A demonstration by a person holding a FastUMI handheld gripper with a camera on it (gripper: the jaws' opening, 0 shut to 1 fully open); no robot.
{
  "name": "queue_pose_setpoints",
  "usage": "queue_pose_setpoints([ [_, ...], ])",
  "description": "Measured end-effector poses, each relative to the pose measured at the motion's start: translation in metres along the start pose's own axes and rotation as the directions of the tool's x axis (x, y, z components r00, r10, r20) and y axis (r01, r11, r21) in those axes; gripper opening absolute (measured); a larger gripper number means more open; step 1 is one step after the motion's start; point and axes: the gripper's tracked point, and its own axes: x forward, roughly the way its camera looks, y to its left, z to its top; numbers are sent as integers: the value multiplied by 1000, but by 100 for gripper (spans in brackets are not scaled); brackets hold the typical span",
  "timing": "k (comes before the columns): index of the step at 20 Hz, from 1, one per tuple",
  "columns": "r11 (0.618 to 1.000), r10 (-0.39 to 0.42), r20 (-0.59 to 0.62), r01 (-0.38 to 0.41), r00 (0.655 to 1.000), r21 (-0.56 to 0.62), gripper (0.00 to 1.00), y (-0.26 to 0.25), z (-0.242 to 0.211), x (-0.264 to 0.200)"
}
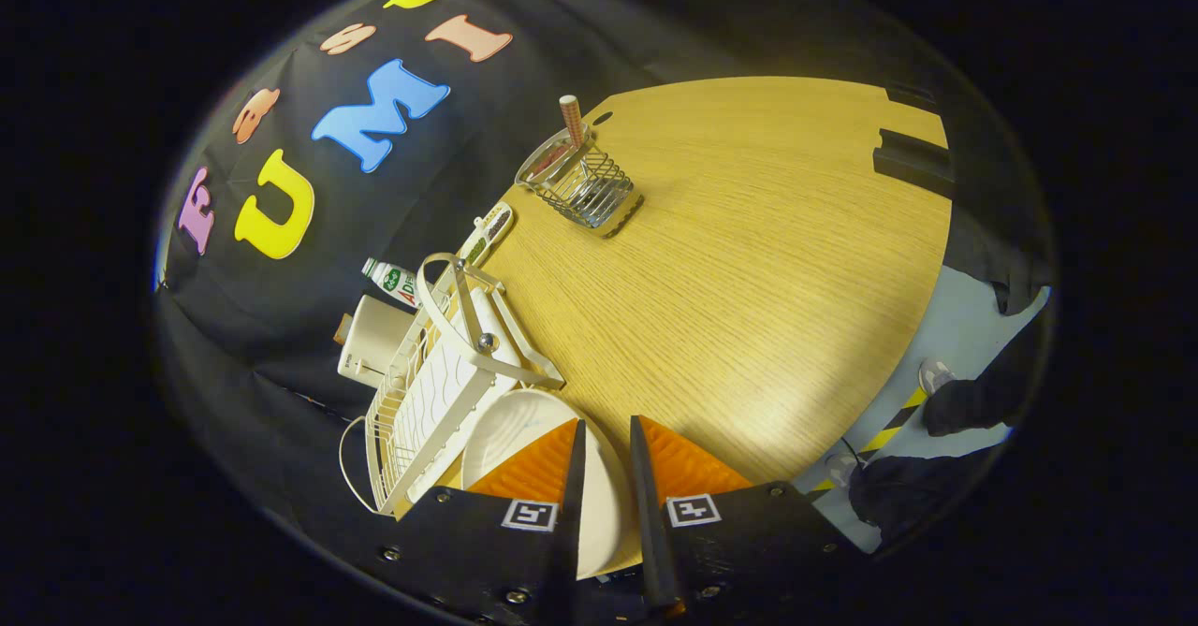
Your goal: Take the plate from the dish rack, then take the spoon from the basket and place it into the plate.
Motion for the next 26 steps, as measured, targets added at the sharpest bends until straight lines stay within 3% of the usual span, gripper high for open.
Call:
queue_pose_setpoints([
  [15, 994, -16, 268, -13, 963, 106, 28, 11, 125, 22],
  [21, 998, -45, 394, 27, 918, 50, 28, 24, 188, 37],
  [26, 998, -65, 425, 68, 903, 7, 28, 22, 222, 57],
])
